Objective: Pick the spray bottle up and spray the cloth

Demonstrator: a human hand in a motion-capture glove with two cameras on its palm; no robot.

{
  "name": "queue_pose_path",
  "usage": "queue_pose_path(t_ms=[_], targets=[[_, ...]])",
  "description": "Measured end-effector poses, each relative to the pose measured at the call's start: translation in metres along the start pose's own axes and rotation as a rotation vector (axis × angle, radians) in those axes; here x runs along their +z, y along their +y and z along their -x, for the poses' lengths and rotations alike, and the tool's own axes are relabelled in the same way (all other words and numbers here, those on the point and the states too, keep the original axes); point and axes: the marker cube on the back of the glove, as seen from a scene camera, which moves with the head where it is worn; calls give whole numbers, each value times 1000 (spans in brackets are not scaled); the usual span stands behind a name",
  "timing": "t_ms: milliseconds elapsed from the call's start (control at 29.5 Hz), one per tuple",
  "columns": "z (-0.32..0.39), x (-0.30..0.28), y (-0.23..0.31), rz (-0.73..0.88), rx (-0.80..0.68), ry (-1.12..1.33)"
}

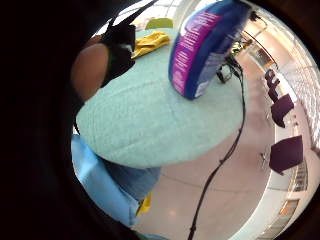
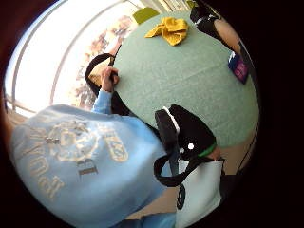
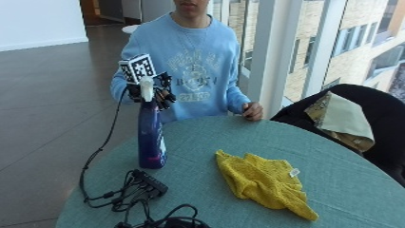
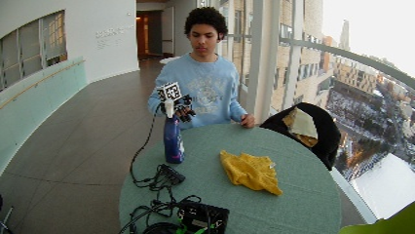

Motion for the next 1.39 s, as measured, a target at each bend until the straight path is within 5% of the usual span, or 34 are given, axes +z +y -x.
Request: queue_pose_path(t_ms=[474,711,1388], targets=[[-44,-23,6,-187,293,-571],[-74,-14,-10,-308,274,-745],[-124,24,-102,-459,409,-752]])
